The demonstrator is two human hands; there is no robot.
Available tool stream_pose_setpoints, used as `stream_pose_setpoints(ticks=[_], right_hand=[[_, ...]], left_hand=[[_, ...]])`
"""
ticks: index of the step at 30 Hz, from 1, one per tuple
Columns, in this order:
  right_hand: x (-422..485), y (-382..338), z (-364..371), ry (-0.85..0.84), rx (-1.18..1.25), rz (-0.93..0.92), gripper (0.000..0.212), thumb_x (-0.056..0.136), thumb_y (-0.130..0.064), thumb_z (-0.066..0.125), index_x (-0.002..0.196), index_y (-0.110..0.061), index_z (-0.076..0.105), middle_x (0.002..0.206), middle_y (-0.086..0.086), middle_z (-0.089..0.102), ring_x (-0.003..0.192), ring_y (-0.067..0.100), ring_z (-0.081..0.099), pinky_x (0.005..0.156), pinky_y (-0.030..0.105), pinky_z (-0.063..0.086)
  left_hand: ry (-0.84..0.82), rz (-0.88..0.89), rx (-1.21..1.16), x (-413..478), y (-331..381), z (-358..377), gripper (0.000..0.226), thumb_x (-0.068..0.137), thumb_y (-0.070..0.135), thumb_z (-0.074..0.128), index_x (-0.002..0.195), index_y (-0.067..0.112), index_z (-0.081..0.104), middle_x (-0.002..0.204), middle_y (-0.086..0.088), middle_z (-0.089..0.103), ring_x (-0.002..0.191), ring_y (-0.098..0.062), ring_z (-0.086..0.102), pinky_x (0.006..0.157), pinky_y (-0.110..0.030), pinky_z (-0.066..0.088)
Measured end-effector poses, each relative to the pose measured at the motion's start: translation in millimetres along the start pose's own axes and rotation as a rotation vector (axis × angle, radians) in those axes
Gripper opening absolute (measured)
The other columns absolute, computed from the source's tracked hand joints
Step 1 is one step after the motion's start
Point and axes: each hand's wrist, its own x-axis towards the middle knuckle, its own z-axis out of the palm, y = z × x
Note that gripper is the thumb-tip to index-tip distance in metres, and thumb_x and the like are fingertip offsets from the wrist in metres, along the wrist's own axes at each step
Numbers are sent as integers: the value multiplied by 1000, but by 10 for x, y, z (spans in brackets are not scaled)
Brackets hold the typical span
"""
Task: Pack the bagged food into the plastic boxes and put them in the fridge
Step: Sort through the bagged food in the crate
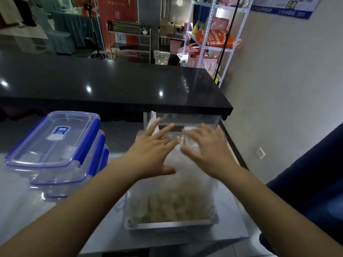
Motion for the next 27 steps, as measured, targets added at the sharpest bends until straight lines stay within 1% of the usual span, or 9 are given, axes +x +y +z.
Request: stream_pose_setpoints(ticks=[4,6,8,12,15,18,23,25,27], right_hand=[[-371,12,312,-324,-4,-11,57,85,-70,33,134,-41,39,123,-4,56,105,17,55,87,33,44],[-501,-2,394,-339,-13,-47,45,90,-62,33,124,-37,50,115,-4,60,98,17,58,82,32,48],[-586,-23,476,-342,-58,-94,41,95,-55,31,109,-28,59,105,-2,64,92,19,60,79,34,49],[-719,-47,593,-427,106,-84,53,92,-60,22,99,-19,55,93,6,67,87,28,60,73,37,46],[-711,-66,659,-490,289,62,36,97,-49,33,100,-17,49,92,10,65,87,30,58,70,38,41],[-667,-138,780,-525,124,100,28,98,-45,31,102,-18,41,95,9,66,87,32,59,67,37,40],[-426,-230,754,-328,-77,-92,11,83,-29,58,87,-20,52,85,1,67,76,26,62,58,33,44],[-251,-252,717,-118,-2,-175,12,74,-28,70,75,-22,59,73,-4,64,67,19,57,55,32,46],[-16,-319,706,-82,116,-223,6,83,-24,63,78,-20,66,77,-4,64,73,18,54,65,34,49]], left_hand=[[-132,-62,-208,-199,79,306,56,86,65,36,120,25,55,127,-1,58,132,-16,36,116,-40,-6],[-198,-70,-336,-355,151,409,43,90,59,35,104,26,59,105,2,65,112,-15,51,115,-39,20],[-305,-102,-431,-513,239,500,42,91,58,32,96,26,58,96,3,63,97,-16,55,91,-35,44],[-353,-179,-495,-706,346,638,66,75,73,8,78,24,53,80,2,61,81,-18,58,67,-31,41],[-399,-406,-618,-786,372,711,45,92,61,25,76,26,50,84,1,63,86,-20,59,67,-31,38],[-350,-536,-505,-836,434,769,31,94,51,32,89,25,48,96,-2,66,90,-21,61,66,-31,37],[-232,-629,-477,-803,439,738,32,86,50,48,105,24,46,106,6,55,94,-17,57,68,-30,41],[-73,-651,-446,-723,370,742,28,85,48,51,100,25,53,100,7,56,90,-14,54,73,-28,44],[83,-684,-475,-576,324,727,23,86,45,50,92,25,59,91,8,59,83,-12,53,72,-28,46]])
